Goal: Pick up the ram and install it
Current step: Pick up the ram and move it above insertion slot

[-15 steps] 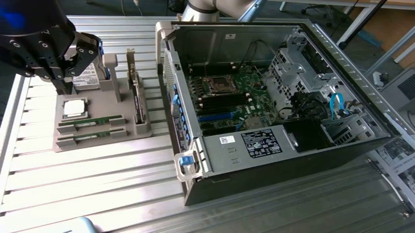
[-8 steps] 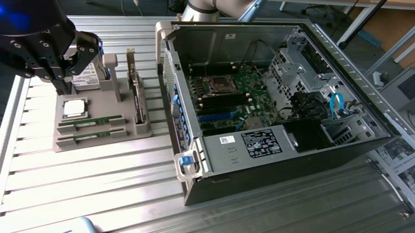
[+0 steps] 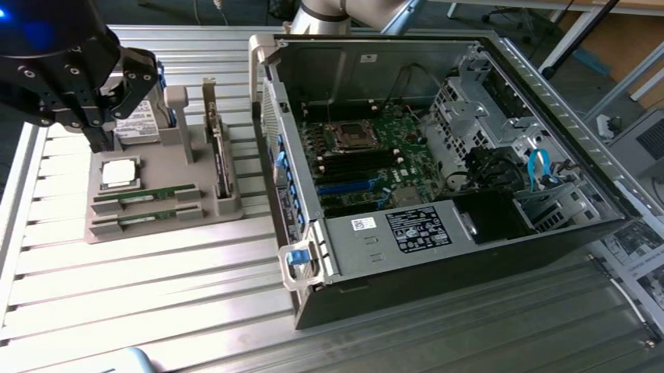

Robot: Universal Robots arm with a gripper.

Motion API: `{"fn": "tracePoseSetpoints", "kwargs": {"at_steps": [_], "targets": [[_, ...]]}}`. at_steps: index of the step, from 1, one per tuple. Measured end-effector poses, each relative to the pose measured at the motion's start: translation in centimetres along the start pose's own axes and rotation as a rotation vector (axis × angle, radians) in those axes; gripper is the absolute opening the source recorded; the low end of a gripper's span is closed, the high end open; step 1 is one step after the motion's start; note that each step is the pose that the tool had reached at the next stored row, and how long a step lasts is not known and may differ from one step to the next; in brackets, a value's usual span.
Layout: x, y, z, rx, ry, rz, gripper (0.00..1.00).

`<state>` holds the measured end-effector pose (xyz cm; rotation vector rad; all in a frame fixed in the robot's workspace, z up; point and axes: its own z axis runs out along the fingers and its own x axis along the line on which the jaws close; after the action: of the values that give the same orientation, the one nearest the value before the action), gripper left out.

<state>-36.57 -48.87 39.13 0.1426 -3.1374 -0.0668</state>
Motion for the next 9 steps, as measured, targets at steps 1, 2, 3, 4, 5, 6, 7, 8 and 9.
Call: {"fn": "tracePoseSetpoints", "kwargs": {"at_steps": [1, 2, 3, 4, 5, 6, 7, 8, 9], "targets": [[0.0, 0.0, 0.0, 0.0, 0.0002, -0.005, 0.11], [0.0, 0.0, 0.0, 0.0, 0.0005, -0.01, 0.11], [0.0, 0.0, 0.0, 0.0, 0.0006, -0.014, 0.11], [0.0, 0.0, 0.0, 0.0, 0.0008, -0.019, 0.11], [0.0, 0.0, 0.0, -0.0001, 0.0011, -0.026, 0.11], [0.0, 0.0, 0.0, 0.0, 0.0014, -0.033, 0.11], [0.0, 0.0, 0.0, -0.0001, 0.0016, -0.037, 0.11], [0.0, 0.0, 0.0, 0.0, 0.002, -0.045, 0.11], [0.0, 0.0, 0.0, -0.0001, 0.0023, -0.054, 0.11]]}}
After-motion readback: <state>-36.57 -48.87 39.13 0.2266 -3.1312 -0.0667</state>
